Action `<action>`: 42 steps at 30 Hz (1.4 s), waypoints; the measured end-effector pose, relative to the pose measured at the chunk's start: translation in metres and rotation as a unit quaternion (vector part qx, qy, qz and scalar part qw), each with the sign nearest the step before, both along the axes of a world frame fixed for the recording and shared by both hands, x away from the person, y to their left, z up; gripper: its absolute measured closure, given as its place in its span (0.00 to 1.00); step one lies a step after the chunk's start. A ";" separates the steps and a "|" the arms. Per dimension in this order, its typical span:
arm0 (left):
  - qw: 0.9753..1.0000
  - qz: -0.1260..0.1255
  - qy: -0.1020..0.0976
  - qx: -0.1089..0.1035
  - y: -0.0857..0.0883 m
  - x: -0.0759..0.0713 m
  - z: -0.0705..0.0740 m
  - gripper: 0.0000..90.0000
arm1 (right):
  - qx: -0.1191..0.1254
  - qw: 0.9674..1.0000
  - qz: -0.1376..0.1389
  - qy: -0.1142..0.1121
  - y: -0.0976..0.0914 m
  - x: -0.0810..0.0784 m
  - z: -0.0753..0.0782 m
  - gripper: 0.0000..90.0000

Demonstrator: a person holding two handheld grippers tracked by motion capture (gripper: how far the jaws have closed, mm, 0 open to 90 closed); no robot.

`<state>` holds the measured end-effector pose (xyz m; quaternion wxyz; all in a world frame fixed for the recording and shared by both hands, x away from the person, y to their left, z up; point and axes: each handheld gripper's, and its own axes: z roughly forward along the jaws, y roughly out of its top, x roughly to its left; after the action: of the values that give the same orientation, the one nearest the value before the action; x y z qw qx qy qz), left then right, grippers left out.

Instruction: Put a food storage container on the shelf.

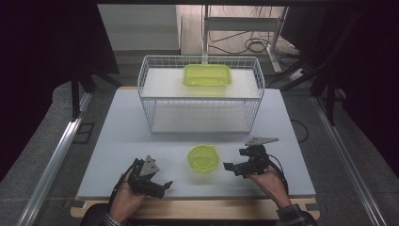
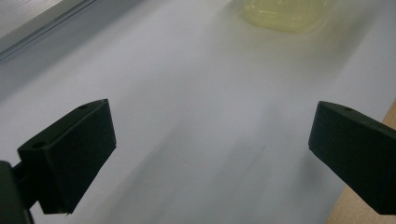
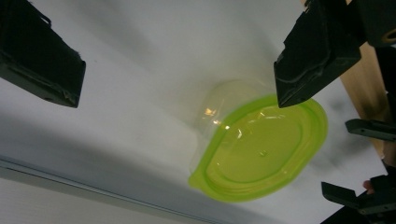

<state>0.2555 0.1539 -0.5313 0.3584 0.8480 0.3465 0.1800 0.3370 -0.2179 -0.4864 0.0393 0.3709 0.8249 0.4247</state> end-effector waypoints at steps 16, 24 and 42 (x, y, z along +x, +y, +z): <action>1.000 -0.002 -0.005 0.011 0.002 -0.002 0.000 0.01 | 0.041 0.997 0.015 0.058 0.024 0.030 0.014 0.33; 1.000 -0.005 -0.003 0.013 0.001 -0.002 0.000 0.01 | 0.064 0.989 0.018 0.132 0.028 0.050 -0.002 0.55; 1.000 -0.010 -0.005 0.022 -0.001 -0.003 -0.001 0.01 | 0.094 0.970 0.026 0.223 0.032 0.059 -0.010 0.89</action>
<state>0.2523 0.1530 -0.5319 0.3430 0.8584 0.3318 0.1881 0.3959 -0.1857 -0.4968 -0.1914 0.4369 0.7785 0.4080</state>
